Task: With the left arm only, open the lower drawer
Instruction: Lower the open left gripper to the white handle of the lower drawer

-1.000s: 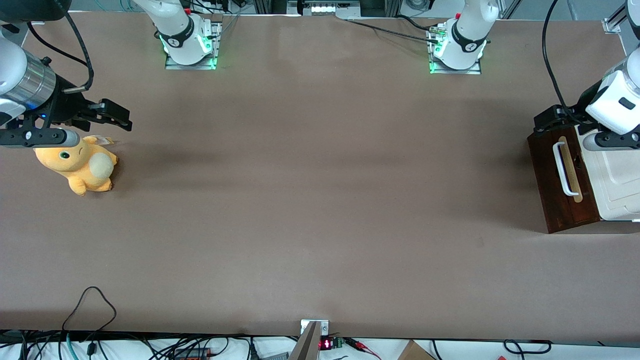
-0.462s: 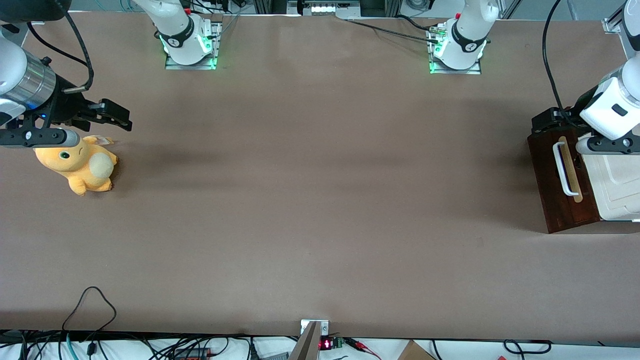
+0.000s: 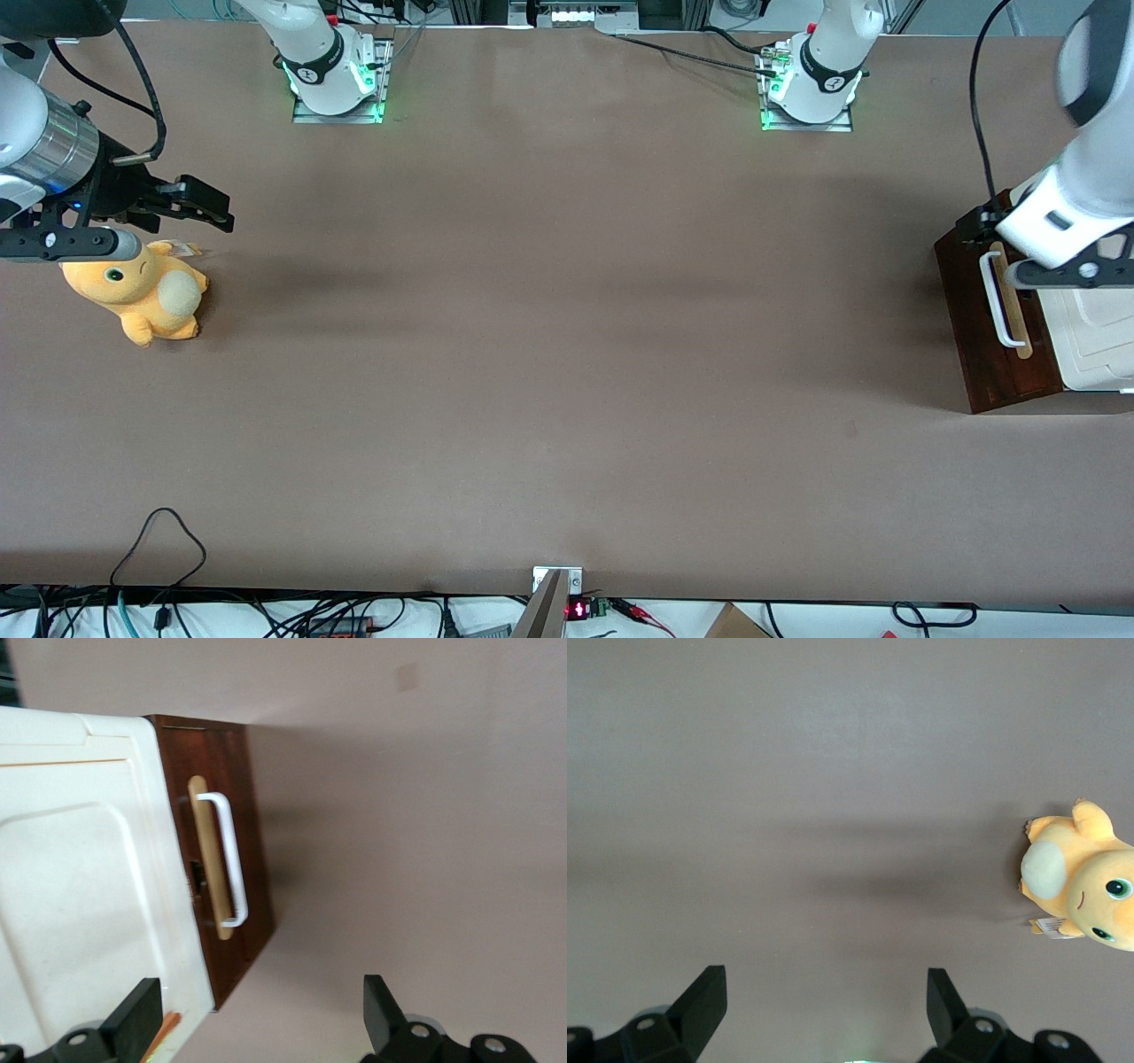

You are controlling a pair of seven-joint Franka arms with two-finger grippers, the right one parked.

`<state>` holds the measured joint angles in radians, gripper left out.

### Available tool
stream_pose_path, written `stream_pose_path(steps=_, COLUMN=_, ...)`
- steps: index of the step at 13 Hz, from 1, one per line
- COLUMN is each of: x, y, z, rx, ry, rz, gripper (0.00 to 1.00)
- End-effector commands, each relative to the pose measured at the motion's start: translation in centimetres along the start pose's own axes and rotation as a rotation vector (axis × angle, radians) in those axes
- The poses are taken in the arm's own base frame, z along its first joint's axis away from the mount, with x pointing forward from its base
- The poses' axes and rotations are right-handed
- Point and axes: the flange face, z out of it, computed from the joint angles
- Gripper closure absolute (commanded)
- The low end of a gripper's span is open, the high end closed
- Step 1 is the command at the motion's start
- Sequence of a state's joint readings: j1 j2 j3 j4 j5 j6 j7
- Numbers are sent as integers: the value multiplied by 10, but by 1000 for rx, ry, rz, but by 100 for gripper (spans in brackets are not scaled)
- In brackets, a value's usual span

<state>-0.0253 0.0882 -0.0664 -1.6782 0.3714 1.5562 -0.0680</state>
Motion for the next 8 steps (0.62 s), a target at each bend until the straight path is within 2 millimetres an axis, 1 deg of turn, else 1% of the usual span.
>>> stream_pose_path(steps=1, x=0, y=30, z=18, rx=159, ry=-17, rz=-42, gripper=0)
stream_pose_path(steps=2, x=1, y=44, z=33, rx=235, ry=-28, rz=-59, gripper=0)
stream_pose_path(steps=3, x=-2, y=64, z=47, rx=338, ry=-19, rz=-79, gripper=0)
stream_pose_path(steps=4, x=-3, y=81, z=75, rx=440, ry=-24, rz=-100, gripper=0)
stream_pose_path(steps=6, x=-6, y=105, z=126, rx=614, ry=-22, rz=-87, gripper=0)
stream_pose_path(steps=7, x=-8, y=114, z=151, rx=664, ry=-25, rz=-78, gripper=0)
stream_pose_path(steps=8, x=-7, y=123, z=170, rx=691, ry=-17, rz=-72, gripper=0)
